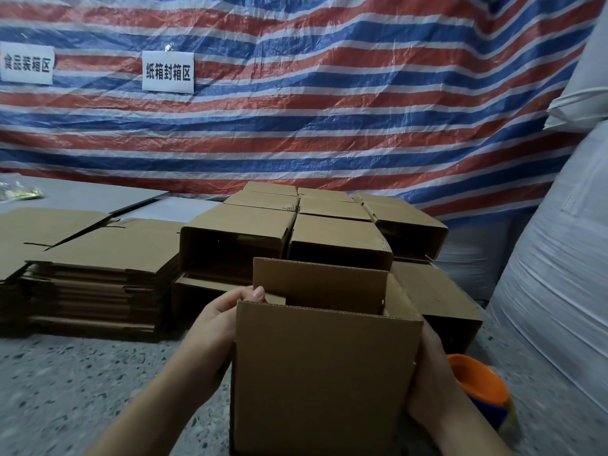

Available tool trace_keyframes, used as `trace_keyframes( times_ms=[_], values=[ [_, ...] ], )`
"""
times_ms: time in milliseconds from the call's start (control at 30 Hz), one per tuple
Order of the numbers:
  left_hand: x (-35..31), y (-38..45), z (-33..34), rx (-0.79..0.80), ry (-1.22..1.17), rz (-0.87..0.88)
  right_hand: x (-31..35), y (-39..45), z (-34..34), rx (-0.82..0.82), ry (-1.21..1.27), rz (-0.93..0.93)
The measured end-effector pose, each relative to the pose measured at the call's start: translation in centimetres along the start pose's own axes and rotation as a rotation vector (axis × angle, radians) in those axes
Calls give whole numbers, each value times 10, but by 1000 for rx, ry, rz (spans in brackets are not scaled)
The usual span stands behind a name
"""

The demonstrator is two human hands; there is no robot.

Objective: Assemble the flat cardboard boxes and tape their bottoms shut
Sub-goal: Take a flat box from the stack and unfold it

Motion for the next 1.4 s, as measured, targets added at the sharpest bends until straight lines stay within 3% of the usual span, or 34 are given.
trace_keyframes(
  times_ms=[333,533,700,833,933,1167,1400],
  values=[
    [6,4,0,-96,130,34,-4,9,-9,-138,-18,81],
    [-7,-8,-5,205,79,90,-1,18,-7,-165,-97,29],
    [-8,-9,-2,204,192,100,3,23,-8,-209,-121,-23],
    [-2,-13,-6,154,224,140,1,18,-11,-182,-117,-35],
    [0,-10,-1,80,201,123,2,8,-7,-71,-126,-9],
    [4,-7,-1,4,137,88,18,-1,0,177,-259,-193],
    [1,-4,0,9,79,207,17,2,-5,116,-187,-234]
  ],
)
Point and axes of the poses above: each hand's wrist, its own y-axis towards the middle knuckle, its own z-axis out of the palm, x = y × z, the point moved 3 cm from there along y, towards the middle knuckle, and after that the axes turned 3 degrees about -z, right-handed, at the moved point
